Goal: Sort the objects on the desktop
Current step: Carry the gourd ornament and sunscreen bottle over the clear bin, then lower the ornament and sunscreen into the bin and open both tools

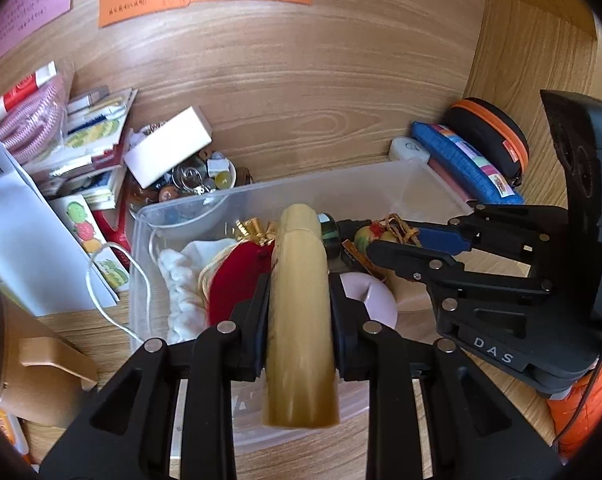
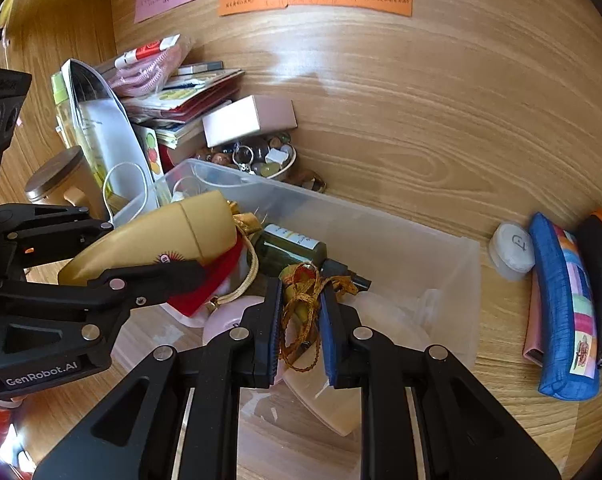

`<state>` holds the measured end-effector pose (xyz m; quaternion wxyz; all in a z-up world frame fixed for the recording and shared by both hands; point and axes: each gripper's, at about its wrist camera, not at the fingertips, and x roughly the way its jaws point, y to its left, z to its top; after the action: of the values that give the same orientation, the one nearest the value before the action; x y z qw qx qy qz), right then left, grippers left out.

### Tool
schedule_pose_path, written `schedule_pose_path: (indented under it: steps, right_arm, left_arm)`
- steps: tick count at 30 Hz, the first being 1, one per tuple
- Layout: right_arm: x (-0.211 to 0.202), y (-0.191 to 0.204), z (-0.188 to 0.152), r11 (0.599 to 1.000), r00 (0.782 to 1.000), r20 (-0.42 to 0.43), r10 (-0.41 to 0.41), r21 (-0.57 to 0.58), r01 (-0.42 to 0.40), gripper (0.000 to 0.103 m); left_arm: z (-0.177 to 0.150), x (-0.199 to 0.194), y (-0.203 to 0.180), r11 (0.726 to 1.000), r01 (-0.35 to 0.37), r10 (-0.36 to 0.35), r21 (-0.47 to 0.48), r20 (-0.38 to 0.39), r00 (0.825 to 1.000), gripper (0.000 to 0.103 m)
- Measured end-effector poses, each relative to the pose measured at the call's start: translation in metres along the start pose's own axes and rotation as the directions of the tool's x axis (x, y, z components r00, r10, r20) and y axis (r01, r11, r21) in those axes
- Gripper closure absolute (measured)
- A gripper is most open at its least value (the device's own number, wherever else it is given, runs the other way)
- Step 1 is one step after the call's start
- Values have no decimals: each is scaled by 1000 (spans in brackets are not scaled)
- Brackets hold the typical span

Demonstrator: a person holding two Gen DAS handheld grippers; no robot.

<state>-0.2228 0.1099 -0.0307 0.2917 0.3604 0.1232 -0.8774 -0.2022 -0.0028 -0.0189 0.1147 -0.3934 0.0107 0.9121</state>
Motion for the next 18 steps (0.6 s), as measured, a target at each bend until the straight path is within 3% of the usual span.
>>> schedule_pose_path:
  steps: [11,13,15,18]
  right_arm:
    - [6,8,-5,998,999,9,-51,-30,52,87]
    - [8,7,-6,998,999,6,-50,-31,50,84]
    - [7,7,-6,998,998,11,-55,-26,56,74]
    - [4,7,-6,998,998,29,-52,-22,52,70]
  left_arm:
    - [-4,7,5,1000,-2,3,6,-16,1000,78]
    - [-4,8,5,1000,-5,5,8,-18,1000,76]
    - [-5,5,5,1000,-5,5,10,-11,1000,75]
    - [-4,2,4,1000,-3,3,11,2,1000,73]
